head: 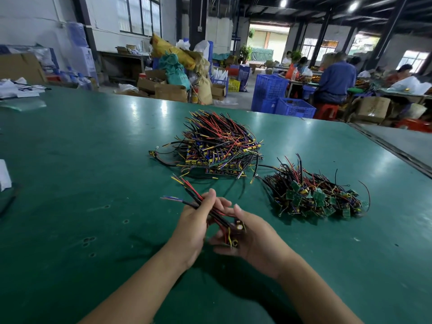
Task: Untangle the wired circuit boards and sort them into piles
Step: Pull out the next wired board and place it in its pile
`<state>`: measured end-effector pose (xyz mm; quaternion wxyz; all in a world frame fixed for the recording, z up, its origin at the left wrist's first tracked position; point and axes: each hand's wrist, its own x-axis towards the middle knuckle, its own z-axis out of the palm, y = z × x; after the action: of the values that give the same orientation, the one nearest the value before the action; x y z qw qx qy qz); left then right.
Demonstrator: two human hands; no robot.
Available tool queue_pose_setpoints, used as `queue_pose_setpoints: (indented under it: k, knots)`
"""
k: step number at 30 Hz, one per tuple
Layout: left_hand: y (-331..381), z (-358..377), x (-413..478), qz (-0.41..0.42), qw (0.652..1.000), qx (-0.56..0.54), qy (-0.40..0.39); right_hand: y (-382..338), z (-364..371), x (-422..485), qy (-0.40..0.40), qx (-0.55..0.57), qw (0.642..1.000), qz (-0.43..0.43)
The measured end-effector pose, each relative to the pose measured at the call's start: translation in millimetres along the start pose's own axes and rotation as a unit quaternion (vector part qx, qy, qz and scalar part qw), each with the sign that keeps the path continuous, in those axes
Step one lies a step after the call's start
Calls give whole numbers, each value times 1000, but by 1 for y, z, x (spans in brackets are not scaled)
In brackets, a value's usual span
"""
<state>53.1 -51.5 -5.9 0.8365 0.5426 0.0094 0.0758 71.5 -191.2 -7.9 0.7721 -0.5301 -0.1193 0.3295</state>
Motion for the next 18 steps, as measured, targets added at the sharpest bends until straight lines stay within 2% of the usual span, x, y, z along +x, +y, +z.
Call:
queue_pose_setpoints:
  k: [3,9,12,15,18]
  knots:
    - [-1,-2,3,14,999,-33,-8,1,0,0,35,10,999,-40]
    - [3,-15,5,-57,983,-134,-114,0,-4,-1,64,16,993,-97]
    - [2,-19,7,-63,977,-153,-136,1,-7,-1,63,-6,993,-102]
    - [1,-20,7,-58,976,-159,-134,2,-11,-2,53,-77,988,-123]
    - [3,-20,8,-65,978,-180,-80,2,-17,-4,28,-150,978,-143]
